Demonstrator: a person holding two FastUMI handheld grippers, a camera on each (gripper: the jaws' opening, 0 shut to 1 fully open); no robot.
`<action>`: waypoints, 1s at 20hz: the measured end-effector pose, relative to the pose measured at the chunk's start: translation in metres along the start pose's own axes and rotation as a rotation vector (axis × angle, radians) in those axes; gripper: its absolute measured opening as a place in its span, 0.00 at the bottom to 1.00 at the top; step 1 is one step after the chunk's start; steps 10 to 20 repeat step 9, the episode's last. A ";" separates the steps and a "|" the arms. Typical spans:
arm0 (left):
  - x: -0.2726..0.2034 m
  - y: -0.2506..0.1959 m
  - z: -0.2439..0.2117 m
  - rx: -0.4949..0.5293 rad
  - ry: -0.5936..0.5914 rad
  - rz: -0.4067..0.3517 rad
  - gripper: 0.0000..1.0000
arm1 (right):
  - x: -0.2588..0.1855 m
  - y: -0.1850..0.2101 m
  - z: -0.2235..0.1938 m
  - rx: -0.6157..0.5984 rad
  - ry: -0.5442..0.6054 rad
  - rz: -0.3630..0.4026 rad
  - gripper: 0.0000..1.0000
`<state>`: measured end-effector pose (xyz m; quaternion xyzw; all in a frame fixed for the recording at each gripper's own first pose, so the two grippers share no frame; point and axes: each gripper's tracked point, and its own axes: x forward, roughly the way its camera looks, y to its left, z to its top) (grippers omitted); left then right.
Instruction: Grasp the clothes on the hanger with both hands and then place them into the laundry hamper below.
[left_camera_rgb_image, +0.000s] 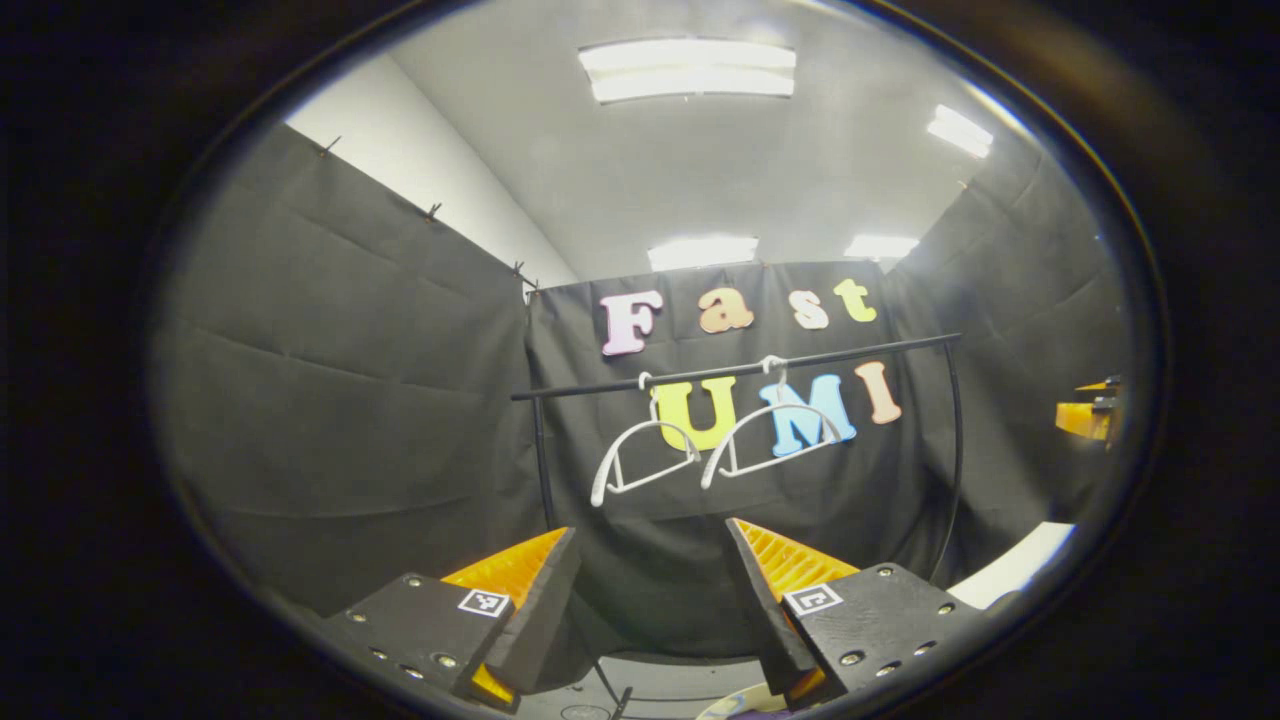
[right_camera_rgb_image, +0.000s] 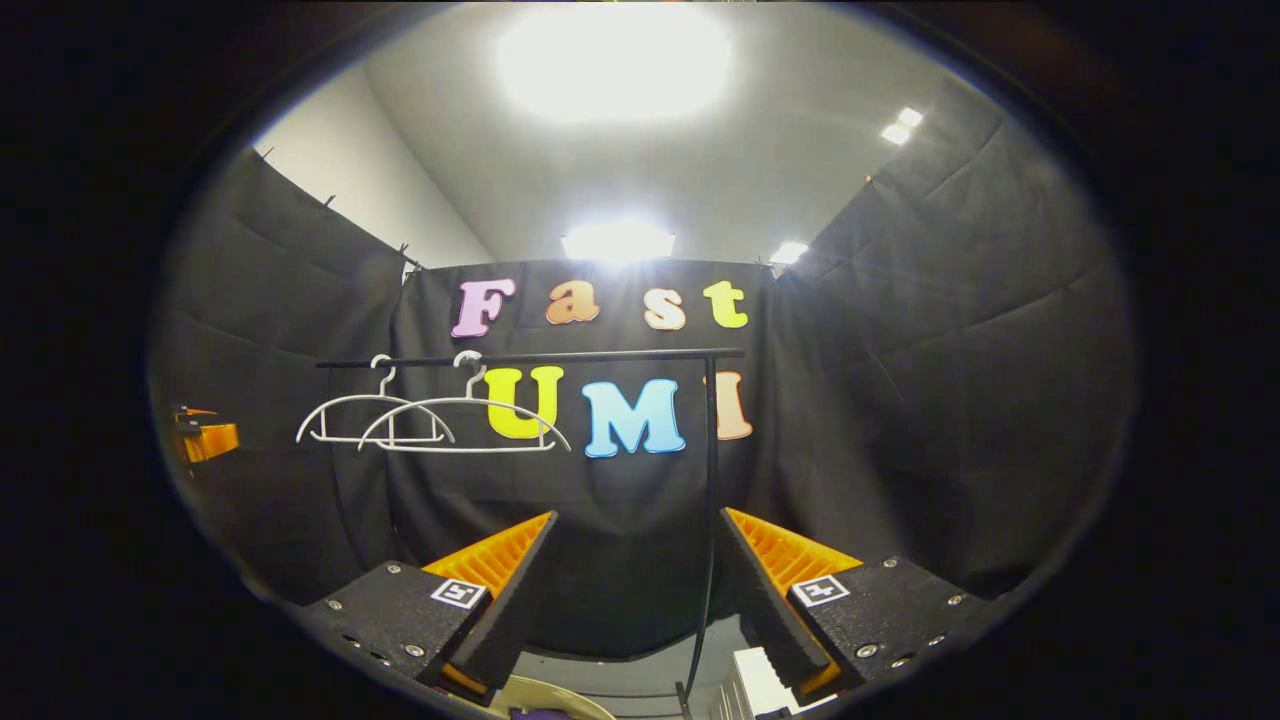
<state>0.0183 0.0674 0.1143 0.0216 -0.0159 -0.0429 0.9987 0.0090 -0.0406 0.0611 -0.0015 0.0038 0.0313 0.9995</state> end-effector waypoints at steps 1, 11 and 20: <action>0.001 0.000 -0.001 -0.002 0.002 0.000 0.83 | 0.001 0.000 -0.001 -0.001 0.000 0.000 0.95; 0.010 0.007 -0.005 -0.003 0.006 0.012 0.78 | 0.002 0.001 0.004 0.000 -0.006 -0.005 0.95; 0.010 0.007 -0.005 -0.003 0.006 0.012 0.78 | 0.002 0.001 0.004 0.000 -0.006 -0.005 0.95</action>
